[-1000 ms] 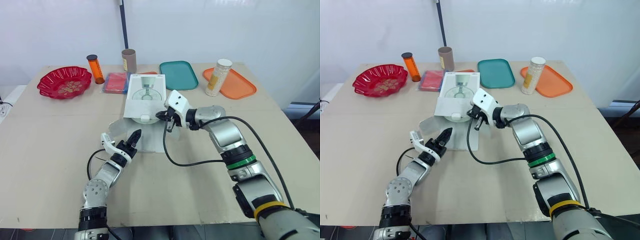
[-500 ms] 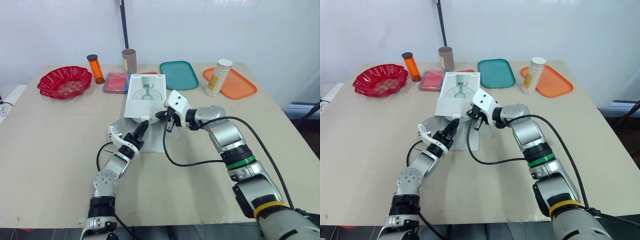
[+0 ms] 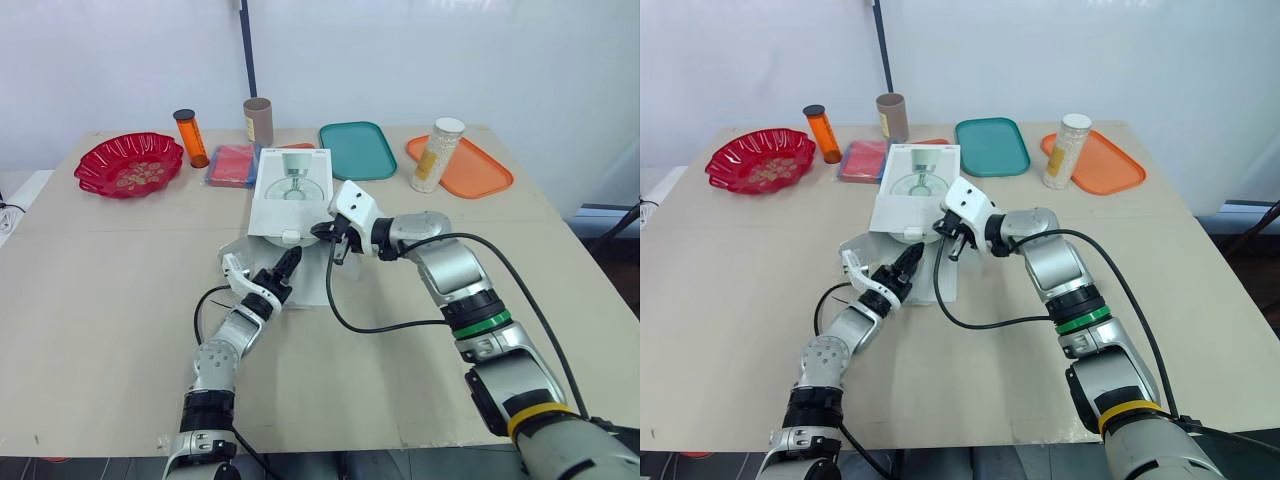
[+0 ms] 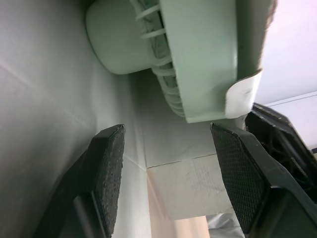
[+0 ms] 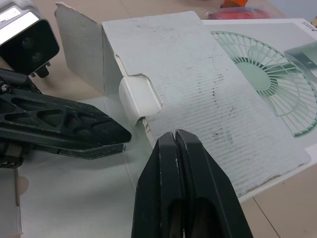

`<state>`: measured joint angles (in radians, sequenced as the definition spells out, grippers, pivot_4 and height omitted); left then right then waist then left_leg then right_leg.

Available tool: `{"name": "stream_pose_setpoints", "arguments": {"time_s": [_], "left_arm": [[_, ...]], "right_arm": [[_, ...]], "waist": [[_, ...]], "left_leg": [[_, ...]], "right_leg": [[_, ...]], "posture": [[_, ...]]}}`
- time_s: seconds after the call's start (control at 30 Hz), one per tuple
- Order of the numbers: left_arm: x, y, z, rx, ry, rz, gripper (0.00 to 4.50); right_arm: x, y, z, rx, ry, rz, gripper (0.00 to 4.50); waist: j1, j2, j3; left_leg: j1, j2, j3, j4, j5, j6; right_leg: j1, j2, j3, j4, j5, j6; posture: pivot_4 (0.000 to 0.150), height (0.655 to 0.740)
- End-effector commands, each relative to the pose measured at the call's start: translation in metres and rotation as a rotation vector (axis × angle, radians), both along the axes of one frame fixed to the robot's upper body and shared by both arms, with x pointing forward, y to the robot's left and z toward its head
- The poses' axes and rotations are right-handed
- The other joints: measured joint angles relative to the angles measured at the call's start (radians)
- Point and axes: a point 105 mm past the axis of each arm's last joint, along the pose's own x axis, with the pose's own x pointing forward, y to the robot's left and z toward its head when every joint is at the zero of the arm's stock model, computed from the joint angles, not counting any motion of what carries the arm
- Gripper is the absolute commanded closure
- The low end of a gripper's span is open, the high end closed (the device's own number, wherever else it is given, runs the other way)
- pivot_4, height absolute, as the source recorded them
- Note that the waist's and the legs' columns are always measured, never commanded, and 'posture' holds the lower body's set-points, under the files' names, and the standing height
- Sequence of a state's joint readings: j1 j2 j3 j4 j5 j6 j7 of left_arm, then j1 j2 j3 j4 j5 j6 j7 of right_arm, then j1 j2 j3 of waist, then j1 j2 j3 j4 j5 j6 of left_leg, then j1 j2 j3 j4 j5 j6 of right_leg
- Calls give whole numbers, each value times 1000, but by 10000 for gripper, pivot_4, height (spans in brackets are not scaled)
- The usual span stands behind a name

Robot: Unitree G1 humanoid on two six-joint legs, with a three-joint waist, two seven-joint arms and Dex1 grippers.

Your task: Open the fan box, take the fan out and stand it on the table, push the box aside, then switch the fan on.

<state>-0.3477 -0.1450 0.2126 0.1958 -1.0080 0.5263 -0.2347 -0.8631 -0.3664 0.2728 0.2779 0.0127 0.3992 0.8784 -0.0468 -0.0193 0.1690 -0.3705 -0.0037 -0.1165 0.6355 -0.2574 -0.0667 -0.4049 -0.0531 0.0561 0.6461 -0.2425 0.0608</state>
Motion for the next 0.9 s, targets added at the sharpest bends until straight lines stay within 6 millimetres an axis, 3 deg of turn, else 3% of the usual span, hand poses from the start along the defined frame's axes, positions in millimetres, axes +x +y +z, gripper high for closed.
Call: {"name": "stream_pose_setpoints", "arguments": {"time_s": [0.03,0.47,0.9], "left_arm": [[-8,-13,-12,-37,47,-16,15581],[0,-3,1,-164,31,54,15581],[3,-9,15,-199,-32,37,15581]], "right_arm": [[0,0,5,-7,-19,3,45000],[0,1,4,-7,-19,5,45000],[0,-1,3,-22,-28,7,45000]], "waist": [[0,0,0],[0,0,0],[0,0,0]], "left_leg": [[0,0,0,0,0,0],[0,0,0,0,0,0],[0,0,0,0,0,0]], "right_leg": [[0,0,0,0,0,0],[0,0,0,0,0,0],[0,0,0,0,0,0]], "posture": [[1500,7400],[1500,7400],[1500,7400]]}}
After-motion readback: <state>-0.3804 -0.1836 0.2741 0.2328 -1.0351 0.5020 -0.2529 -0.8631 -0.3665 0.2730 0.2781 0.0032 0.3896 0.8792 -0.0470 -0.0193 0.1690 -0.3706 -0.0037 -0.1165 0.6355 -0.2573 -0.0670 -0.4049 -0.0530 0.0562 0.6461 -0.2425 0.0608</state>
